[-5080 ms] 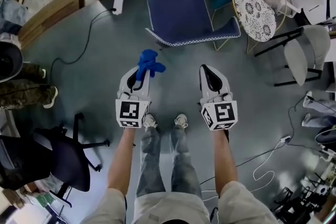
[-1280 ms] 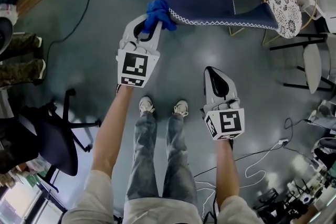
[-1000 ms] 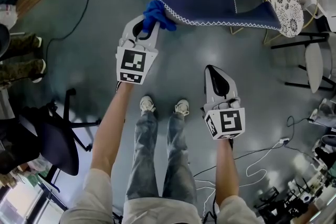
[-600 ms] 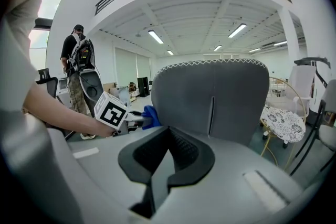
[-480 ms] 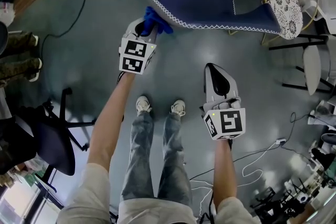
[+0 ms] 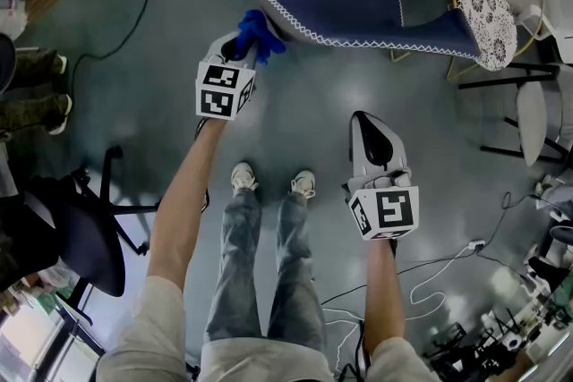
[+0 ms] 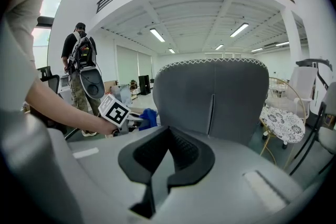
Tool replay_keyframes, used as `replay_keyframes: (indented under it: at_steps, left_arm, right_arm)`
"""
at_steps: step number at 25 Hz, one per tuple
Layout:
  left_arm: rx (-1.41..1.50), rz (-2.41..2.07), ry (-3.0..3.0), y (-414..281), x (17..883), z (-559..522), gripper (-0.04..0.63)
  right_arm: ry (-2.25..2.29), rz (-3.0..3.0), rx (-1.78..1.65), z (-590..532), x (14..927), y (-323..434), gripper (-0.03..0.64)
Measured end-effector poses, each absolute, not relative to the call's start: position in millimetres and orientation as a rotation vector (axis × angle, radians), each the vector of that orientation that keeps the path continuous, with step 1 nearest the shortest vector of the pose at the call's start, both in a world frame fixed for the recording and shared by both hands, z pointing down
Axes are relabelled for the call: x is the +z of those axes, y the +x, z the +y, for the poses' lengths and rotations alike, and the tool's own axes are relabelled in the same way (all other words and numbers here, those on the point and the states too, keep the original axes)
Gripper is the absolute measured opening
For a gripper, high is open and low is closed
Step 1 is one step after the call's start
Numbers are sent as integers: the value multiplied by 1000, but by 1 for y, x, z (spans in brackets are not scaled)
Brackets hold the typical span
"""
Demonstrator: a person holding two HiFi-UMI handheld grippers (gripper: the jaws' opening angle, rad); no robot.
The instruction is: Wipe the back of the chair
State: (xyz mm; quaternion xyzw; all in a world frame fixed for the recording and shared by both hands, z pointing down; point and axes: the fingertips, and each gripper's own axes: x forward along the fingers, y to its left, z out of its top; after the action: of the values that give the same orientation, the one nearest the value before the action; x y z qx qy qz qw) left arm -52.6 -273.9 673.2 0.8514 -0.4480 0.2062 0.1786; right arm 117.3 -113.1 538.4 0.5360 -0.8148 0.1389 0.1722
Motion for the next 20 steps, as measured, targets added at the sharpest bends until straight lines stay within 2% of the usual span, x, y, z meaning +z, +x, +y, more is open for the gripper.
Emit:
replay_keyframes:
  at_steps: [14,20]
  left_arm:
    - [442,-1361,2585,-61,579,-269,44]
    - [438,-1342,2611,-50,572,-281,44]
  right_arm:
    - [1496,-2331,369,-103,530,104,0]
    - [1495,-2323,373,-102,533,103,0]
